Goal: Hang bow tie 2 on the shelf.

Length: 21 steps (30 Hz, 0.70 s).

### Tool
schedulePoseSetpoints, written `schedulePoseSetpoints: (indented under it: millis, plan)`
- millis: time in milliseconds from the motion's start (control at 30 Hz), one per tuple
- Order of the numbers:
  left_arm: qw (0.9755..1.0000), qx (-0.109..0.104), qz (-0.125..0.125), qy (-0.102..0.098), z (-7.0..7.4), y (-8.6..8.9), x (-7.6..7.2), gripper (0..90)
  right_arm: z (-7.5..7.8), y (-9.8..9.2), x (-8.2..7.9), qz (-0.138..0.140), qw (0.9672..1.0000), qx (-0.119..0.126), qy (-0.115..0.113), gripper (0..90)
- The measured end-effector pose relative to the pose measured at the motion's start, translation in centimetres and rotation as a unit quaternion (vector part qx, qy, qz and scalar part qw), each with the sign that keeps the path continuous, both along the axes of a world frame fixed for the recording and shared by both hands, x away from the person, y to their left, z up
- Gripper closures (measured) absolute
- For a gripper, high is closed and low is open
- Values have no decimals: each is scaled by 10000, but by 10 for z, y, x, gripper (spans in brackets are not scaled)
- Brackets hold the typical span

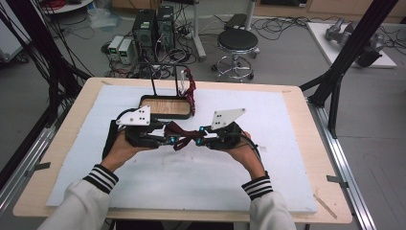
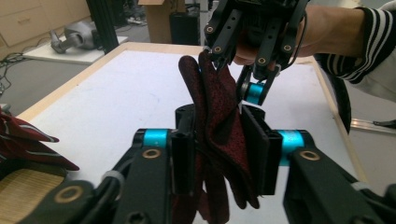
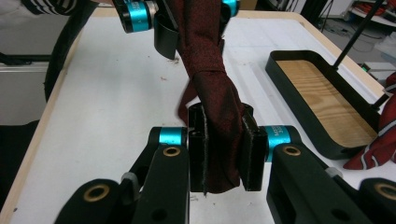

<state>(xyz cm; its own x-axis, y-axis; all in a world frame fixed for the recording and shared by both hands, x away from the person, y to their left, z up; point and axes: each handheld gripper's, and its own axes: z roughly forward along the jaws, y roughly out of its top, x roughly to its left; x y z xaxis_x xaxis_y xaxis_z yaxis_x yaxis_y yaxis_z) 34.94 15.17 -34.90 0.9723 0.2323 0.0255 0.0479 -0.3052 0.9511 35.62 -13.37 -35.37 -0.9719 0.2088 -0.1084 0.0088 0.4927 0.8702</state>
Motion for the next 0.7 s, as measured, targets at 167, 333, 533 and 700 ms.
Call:
schedulePoseSetpoints:
  millis: [167, 333, 533, 700]
  plan:
    - [10000, -58, 1, -1, 1, 1, -1, 759, 0, 0, 0, -24, 10000, 33, 22, 763]
    - [10000, -40, 13, -48, 1, 1, -1, 774, 0, 0, 0, -46, 10000, 36, -14, 735]
    - [9998, -83, 100, -123, 2, 3, -2, 780, -2, 5, -3, -394, 9990, -25, -204, 218]
    - [9997, -106, 159, -170, 3, 5, -2, 779, -3, 3, -3, -665, 9976, -13, -202, 100]
